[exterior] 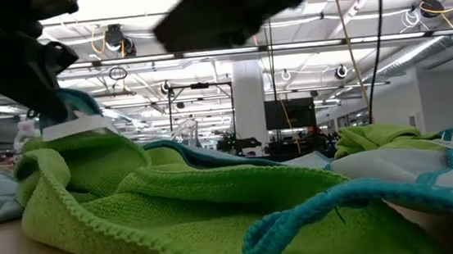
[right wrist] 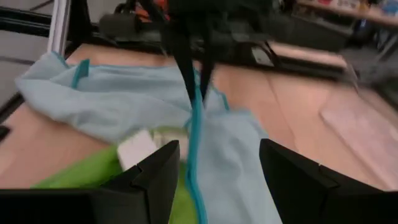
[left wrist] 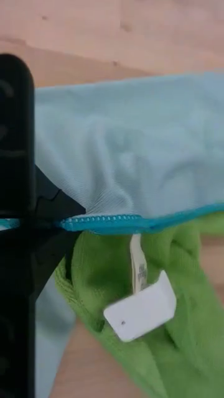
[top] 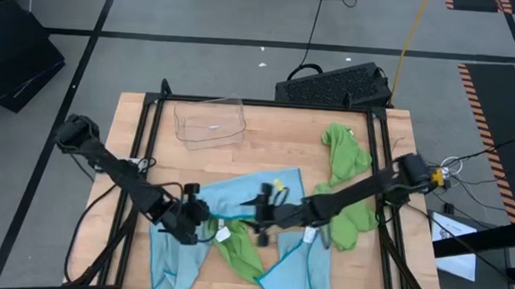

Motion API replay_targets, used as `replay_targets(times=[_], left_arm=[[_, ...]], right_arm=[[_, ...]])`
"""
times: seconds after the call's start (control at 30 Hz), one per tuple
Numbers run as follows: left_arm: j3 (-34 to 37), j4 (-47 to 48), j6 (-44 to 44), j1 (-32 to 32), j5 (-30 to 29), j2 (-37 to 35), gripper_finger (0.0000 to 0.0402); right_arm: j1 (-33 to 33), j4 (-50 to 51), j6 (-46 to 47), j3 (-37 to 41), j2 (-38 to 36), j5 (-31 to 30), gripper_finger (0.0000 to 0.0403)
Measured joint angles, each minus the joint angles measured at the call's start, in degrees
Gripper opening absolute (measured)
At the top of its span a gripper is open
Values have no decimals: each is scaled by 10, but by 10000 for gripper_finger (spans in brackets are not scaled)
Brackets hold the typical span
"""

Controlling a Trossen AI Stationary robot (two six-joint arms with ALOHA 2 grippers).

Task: Fold microfiber towels
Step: Fold the top center blue microfiber cloth

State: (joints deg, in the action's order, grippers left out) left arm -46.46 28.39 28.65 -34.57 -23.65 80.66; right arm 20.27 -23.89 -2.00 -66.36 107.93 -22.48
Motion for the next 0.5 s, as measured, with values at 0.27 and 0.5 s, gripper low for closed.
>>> replay_targets(times=[0.27,0.5], left_arm=[[0,-31,-42,18,43,-3,9],[0,-36,-29,23,56,-13,9]], right_arm=[[-11,-2,-34,-105,99,0,210],[-28,-55,-30,-109,134,65,210]])
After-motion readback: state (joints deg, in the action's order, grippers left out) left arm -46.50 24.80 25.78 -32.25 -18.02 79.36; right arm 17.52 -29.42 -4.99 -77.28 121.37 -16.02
